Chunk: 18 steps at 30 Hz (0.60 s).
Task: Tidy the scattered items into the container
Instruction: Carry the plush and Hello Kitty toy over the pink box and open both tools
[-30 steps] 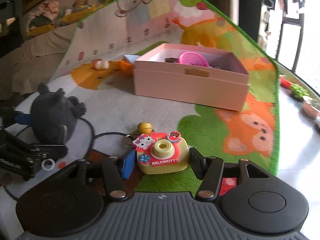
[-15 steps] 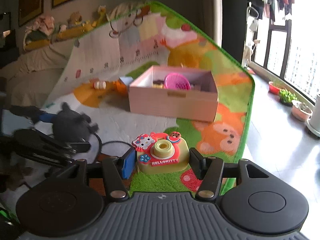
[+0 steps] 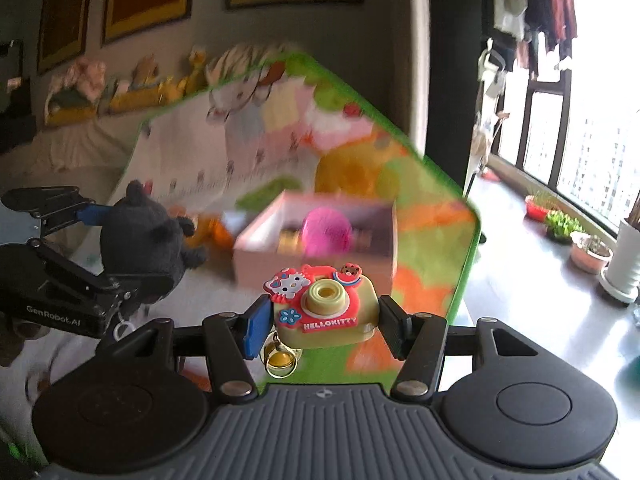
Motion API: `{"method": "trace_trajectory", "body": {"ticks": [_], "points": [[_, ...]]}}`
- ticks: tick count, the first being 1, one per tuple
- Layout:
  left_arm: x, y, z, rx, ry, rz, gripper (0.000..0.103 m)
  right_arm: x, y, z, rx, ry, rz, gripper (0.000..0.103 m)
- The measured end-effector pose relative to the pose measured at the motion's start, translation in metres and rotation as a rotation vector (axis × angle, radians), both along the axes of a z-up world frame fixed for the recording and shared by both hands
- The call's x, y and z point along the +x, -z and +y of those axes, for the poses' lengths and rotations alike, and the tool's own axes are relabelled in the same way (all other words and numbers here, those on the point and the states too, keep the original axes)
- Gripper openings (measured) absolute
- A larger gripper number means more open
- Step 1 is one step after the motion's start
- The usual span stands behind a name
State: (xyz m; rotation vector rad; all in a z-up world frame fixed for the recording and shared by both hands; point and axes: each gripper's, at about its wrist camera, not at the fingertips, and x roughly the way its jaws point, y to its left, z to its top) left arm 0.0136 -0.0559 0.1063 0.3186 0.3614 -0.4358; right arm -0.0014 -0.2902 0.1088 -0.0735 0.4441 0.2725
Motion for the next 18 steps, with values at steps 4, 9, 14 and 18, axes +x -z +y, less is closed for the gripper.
{"method": "trace_trajectory", "body": {"ticks": [4, 9, 14, 18], "points": [[0.054, -0.034, -0.018, -0.056, 0.007, -0.08, 0.09, 0.039, -0.034, -0.01, 0.044, 0.025, -0.077, 0.056], [0.137, -0.042, -0.035, -0.129, 0.007, -0.057, 0.09, 0.104, -0.054, -0.016, 0.076, 0.04, -0.098, 0.057], [0.207, -0.004, -0.052, -0.123, 0.028, 0.071, 0.091, 0.173, -0.042, -0.016, 0.097, 0.069, -0.038, 0.056], [0.24, 0.032, -0.056, -0.09, 0.044, 0.174, 0.092, 0.214, -0.016, -0.011, 0.133, 0.057, 0.06, 0.058]]}}
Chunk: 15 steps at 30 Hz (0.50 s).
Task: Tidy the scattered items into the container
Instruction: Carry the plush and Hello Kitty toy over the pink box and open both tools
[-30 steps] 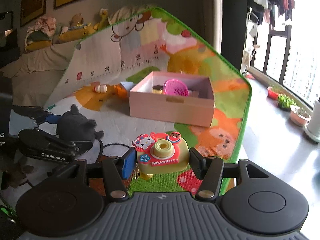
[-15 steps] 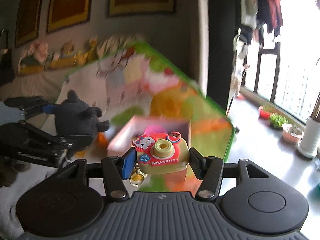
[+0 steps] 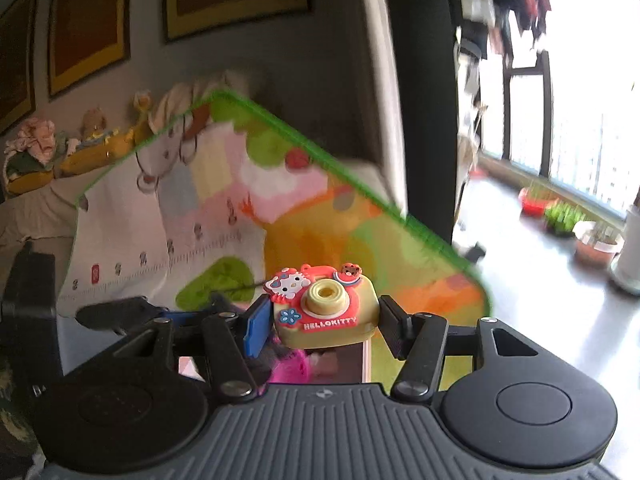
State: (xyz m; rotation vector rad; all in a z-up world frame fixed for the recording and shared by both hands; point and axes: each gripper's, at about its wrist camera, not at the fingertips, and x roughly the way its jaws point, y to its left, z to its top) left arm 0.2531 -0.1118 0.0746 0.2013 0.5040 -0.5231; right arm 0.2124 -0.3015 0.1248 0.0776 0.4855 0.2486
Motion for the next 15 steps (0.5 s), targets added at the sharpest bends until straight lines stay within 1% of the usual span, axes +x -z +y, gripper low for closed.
{"method": "trace_trajectory", "body": {"ticks": [2, 3, 6, 9, 11, 13, 15], "points": [[0.0, 0.008, 0.006, -0.006, 0.021, 0.035, 0.096, 0.011, 0.014, 0.002, 0.03, -0.016, 0.043, 0.075], [-0.004, 0.01, 0.01, -0.011, 0.034, 0.038, 0.097, 0.013, 0.02, 0.002, 0.038, -0.016, 0.051, 0.077], [-0.024, 0.012, 0.023, -0.022, 0.056, 0.038, 0.098, 0.017, 0.033, 0.0, 0.037, 0.0, 0.078, 0.078], [-0.042, 0.017, 0.043, -0.046, 0.03, 0.045, 0.1, 0.019, 0.04, -0.002, 0.037, 0.025, 0.108, 0.078], [-0.056, 0.023, 0.059, -0.07, -0.032, 0.04, 0.1, 0.017, 0.042, 0.003, 0.024, 0.028, 0.119, 0.078], [-0.068, 0.028, 0.082, -0.107, -0.137, 0.04, 0.101, 0.014, 0.042, 0.015, -0.006, 0.013, 0.122, 0.079], [-0.079, 0.036, 0.11, -0.153, -0.249, 0.059, 0.102, 0.012, 0.04, 0.032, -0.051, -0.018, 0.119, 0.079]]}}
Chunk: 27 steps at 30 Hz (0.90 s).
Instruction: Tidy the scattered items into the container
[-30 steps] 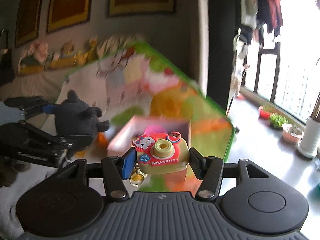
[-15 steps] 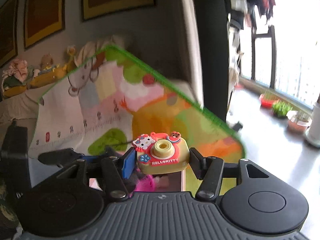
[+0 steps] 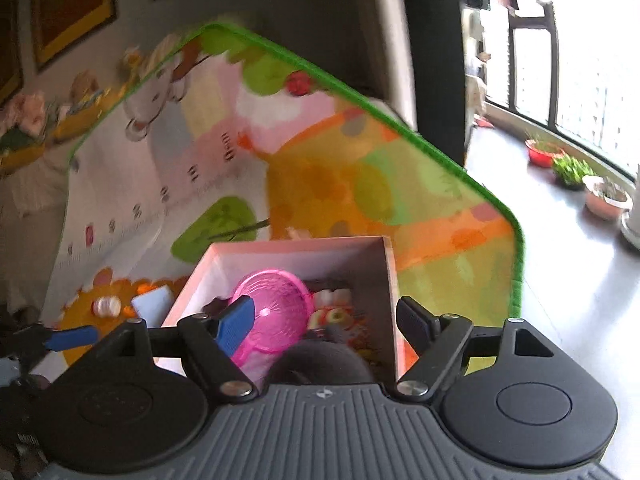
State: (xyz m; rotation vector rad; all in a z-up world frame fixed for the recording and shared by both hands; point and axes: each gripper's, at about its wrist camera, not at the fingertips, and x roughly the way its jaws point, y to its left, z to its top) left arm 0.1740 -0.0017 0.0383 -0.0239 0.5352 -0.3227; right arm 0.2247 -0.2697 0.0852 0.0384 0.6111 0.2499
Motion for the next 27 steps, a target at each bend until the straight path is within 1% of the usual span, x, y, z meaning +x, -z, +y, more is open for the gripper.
{"method": "trace_trajectory", "body": {"ticks": [1, 3, 5, 6, 8, 10, 12, 13, 14, 17, 20, 22, 24, 25, 26, 27], "points": [[-0.005, 0.005, 0.014, -0.017, -0.05, 0.015, 0.102, 0.0, -0.002, 0.011, -0.023, -0.023, -0.002, 0.079], [-0.012, 0.012, 0.037, -0.023, -0.129, 0.035, 0.102, 0.0, -0.006, 0.037, -0.065, -0.076, -0.006, 0.079], [-0.015, 0.016, 0.056, -0.027, -0.219, 0.039, 0.102, 0.002, -0.007, 0.067, -0.11, -0.131, 0.0, 0.079], [-0.016, 0.018, 0.064, -0.045, -0.253, 0.038, 0.102, 0.004, -0.006, 0.084, -0.133, -0.163, 0.011, 0.079], [-0.02, 0.021, 0.078, -0.104, -0.272, 0.031, 0.102, 0.008, 0.0, 0.117, -0.172, -0.225, 0.036, 0.079], [-0.025, 0.025, 0.086, -0.128, -0.268, 0.034, 0.103, 0.017, 0.008, 0.151, -0.21, -0.288, 0.081, 0.078], [-0.027, 0.028, 0.085, -0.124, -0.246, 0.048, 0.103, 0.033, 0.014, 0.176, -0.201, -0.323, 0.144, 0.076], [-0.027, 0.028, 0.084, -0.125, -0.231, 0.049, 0.103, 0.044, 0.016, 0.187, -0.191, -0.329, 0.183, 0.071], [-0.028, 0.028, 0.083, -0.12, -0.219, 0.049, 0.103, 0.057, 0.02, 0.198, -0.184, -0.324, 0.221, 0.067], [-0.029, 0.029, 0.075, -0.098, -0.184, 0.071, 0.103, 0.094, 0.032, 0.222, -0.178, -0.285, 0.297, 0.066], [-0.034, 0.03, 0.069, -0.099, -0.149, 0.082, 0.103, 0.119, 0.049, 0.237, -0.206, -0.235, 0.327, 0.066], [-0.035, 0.03, 0.065, -0.092, -0.129, 0.086, 0.103, 0.125, 0.062, 0.246, -0.233, -0.249, 0.358, 0.066], [-0.037, 0.03, 0.062, -0.085, -0.104, 0.085, 0.103, 0.124, 0.068, 0.246, -0.23, -0.277, 0.391, 0.057], [-0.038, 0.029, 0.061, -0.093, -0.08, 0.091, 0.103, 0.119, 0.068, 0.245, -0.213, -0.299, 0.413, 0.042], [-0.041, 0.027, 0.062, -0.108, -0.052, 0.101, 0.103, 0.112, 0.066, 0.243, -0.191, -0.323, 0.441, 0.032], [-0.045, 0.025, 0.063, -0.128, -0.02, 0.107, 0.103, 0.103, 0.063, 0.238, -0.161, -0.344, 0.466, 0.031]]}}
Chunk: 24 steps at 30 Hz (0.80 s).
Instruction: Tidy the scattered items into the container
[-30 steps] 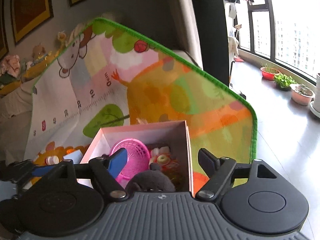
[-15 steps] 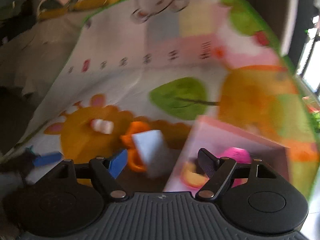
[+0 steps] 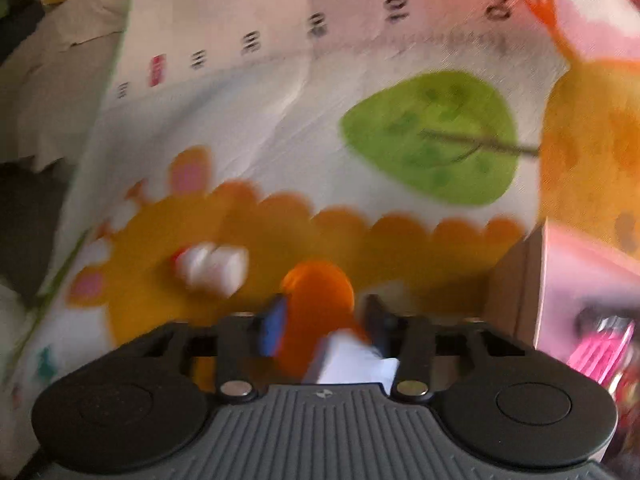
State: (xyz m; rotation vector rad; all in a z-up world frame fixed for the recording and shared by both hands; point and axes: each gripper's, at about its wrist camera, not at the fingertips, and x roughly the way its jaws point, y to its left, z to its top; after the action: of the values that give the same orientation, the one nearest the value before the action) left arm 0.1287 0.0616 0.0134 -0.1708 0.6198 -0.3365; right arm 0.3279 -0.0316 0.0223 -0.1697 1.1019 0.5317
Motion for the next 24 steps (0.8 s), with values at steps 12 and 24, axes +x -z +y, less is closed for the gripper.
{"method": "trace_trajectory", "body": {"ticks": [12, 24], "points": [[-0.069, 0.007, 0.007, -0.037, 0.119, 0.072, 0.103, -0.143, -0.015, -0.093, 0.118, -0.04, 0.128, 0.032], [-0.064, -0.008, 0.006, 0.051, -0.039, 0.051, 0.103, -0.199, -0.024, -0.121, 0.056, 0.023, -0.326, 0.081]]}}
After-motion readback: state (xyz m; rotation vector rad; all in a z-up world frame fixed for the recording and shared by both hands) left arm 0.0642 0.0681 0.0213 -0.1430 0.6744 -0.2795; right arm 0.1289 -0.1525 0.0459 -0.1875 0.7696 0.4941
